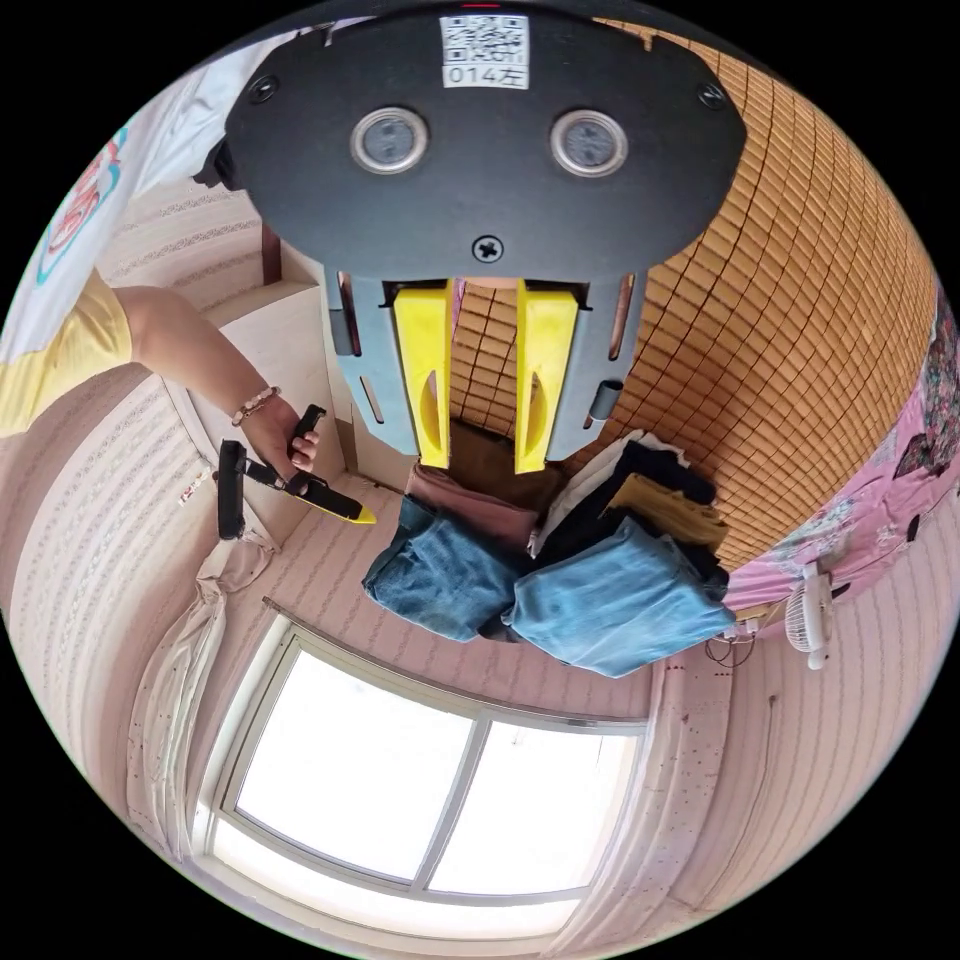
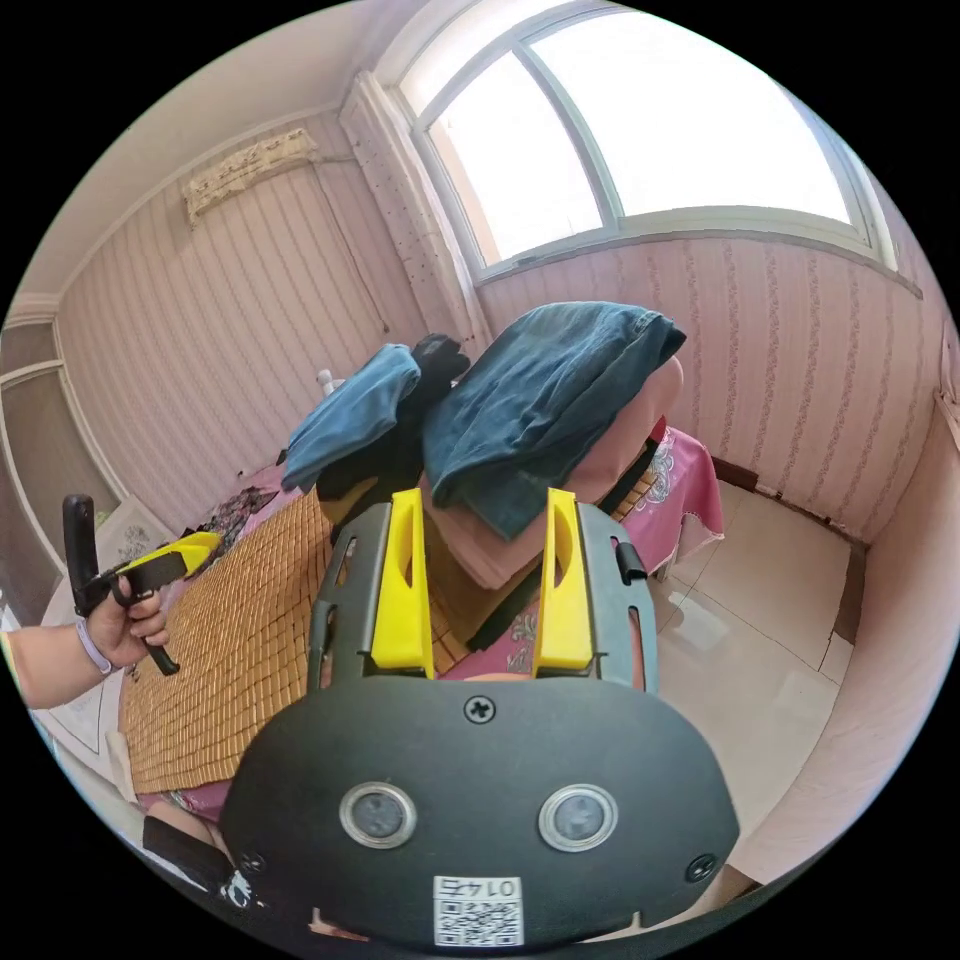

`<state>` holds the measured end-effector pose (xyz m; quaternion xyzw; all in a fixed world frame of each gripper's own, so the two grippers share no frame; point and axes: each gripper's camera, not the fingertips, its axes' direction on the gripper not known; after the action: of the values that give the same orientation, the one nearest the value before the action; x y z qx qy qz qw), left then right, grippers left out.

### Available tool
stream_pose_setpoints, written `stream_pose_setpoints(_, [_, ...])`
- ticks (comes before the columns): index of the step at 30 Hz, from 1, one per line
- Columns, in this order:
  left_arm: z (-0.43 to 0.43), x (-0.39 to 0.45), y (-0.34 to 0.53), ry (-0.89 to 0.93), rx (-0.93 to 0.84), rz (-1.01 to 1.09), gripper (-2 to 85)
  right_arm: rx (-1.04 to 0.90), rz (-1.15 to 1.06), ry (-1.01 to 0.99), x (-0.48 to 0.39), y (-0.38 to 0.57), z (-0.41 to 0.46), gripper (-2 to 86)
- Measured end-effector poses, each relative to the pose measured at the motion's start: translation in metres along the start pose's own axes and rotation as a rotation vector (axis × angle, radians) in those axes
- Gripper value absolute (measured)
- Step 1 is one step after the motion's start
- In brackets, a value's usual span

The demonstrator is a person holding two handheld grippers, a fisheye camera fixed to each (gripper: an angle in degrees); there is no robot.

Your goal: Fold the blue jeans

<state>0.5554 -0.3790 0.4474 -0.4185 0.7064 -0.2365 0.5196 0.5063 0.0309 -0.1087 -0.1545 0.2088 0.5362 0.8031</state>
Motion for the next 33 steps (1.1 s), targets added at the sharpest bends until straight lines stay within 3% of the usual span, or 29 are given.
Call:
stream_pose_setpoints(3, [0.076, -0.004, -0.050, 0.046, -0.033, -0.073, 9.5, 0.065, 0.043, 0.077, 0.023, -0.038, 0.005, 15.4])
stream_pose_setpoints(6, [0.138, -0.006, -0.087, 0.126, -0.070, -0.145, 9.8, -0.026, 0.068, 0.104, 0.046, -0.065, 0.020, 13.4])
stream_pose_setpoints(11, [0.202, -0.004, -0.117, 0.023, -0.182, -0.267, 8.0, -0.099, 0.044, 0.031, 0.061, -0.078, 0.022, 10.1])
stream_pose_setpoints(16, [0.206, -0.011, -0.138, 0.120, -0.291, -0.300, 4.9, -0.122, -0.217, 0.174, 0.011, -0.085, -0.011, 5.7])
stream_pose_setpoints(22, [0.100, 0.015, -0.139, 0.164, -0.151, -0.175, 2.3, -0.005, -0.300, 0.081, -0.039, -0.079, -0.096, 1.6])
stream_pose_setpoints(27, [-0.052, 0.066, -0.115, 0.110, 0.013, 0.068, 0.7, 0.133, -0.430, -0.017, -0.111, -0.067, -0.189, 1.2])
stream_pose_setpoints(33, [-0.250, 0.051, -0.009, 0.081, 0.281, -0.050, 0.1, 0.222, -0.709, -0.263, -0.258, -0.049, -0.258, 0.9])
